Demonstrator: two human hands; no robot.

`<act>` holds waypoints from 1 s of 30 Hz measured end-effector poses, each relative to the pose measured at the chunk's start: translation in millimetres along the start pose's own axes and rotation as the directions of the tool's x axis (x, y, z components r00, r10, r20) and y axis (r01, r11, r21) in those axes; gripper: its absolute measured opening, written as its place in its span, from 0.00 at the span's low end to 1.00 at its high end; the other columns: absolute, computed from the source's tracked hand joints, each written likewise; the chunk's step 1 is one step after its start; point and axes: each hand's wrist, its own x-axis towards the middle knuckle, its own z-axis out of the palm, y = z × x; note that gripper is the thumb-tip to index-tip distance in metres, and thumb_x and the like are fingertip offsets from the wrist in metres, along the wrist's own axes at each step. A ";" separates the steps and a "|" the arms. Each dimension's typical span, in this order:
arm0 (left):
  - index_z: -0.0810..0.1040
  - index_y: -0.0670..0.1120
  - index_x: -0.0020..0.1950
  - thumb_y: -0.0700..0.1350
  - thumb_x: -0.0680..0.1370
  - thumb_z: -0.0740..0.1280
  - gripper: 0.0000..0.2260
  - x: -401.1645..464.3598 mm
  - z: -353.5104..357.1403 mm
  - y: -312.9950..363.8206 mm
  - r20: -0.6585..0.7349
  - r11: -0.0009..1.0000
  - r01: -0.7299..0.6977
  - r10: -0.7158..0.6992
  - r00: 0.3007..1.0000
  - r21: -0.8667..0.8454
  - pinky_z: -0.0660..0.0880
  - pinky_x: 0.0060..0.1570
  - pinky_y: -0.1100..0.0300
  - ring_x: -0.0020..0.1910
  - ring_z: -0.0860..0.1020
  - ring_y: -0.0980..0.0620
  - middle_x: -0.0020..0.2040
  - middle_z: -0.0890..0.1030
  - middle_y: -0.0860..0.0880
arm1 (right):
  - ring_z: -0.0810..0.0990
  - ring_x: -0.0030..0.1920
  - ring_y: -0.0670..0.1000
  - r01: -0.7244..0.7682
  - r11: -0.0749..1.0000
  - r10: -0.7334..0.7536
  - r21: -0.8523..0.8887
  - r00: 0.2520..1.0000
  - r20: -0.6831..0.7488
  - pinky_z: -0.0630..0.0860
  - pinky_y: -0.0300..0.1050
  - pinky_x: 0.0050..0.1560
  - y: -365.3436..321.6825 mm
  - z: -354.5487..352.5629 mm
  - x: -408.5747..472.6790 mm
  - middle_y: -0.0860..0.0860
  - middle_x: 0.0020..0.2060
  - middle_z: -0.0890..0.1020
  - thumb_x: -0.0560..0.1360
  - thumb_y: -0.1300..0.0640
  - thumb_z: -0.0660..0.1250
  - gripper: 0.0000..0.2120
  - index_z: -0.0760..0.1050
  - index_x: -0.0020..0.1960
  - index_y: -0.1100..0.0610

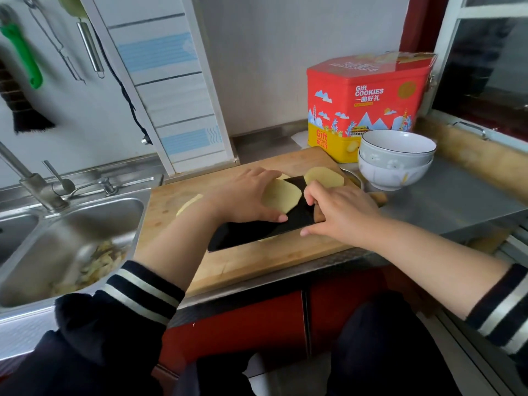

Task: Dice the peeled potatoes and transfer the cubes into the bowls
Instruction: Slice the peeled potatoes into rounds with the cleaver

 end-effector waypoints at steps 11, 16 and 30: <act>0.65 0.50 0.72 0.63 0.67 0.76 0.39 16.7 -4.7 -14.1 -0.054 0.996 0.040 -0.044 0.998 -0.078 0.65 0.68 0.51 0.67 0.63 0.51 0.66 0.69 0.52 | 0.77 0.44 0.50 0.000 1.000 0.000 0.006 1.000 -0.019 0.67 0.43 0.34 6.7 1.8 9.4 0.45 0.48 0.79 0.70 0.34 0.68 0.28 0.59 0.56 0.48; 0.65 0.50 0.74 0.64 0.67 0.75 0.41 23.8 -7.4 -14.3 -0.071 0.999 0.034 -0.037 0.997 -0.032 0.65 0.68 0.51 0.67 0.63 0.51 0.67 0.70 0.52 | 0.74 0.40 0.49 0.005 1.000 -0.005 0.004 1.000 0.018 0.65 0.44 0.32 7.9 -1.1 10.0 0.45 0.46 0.78 0.71 0.35 0.68 0.26 0.56 0.54 0.47; 0.76 0.45 0.64 0.48 0.79 0.69 0.15 41.4 -21.9 -30.3 -0.116 0.911 0.137 -0.196 0.974 -0.389 0.70 0.53 0.60 0.54 0.76 0.50 0.54 0.78 0.50 | 0.66 0.31 0.40 0.038 0.999 -0.037 -0.026 0.998 0.060 0.65 0.42 0.30 12.2 -6.9 1.3 0.43 0.31 0.69 0.72 0.34 0.66 0.26 0.58 0.56 0.48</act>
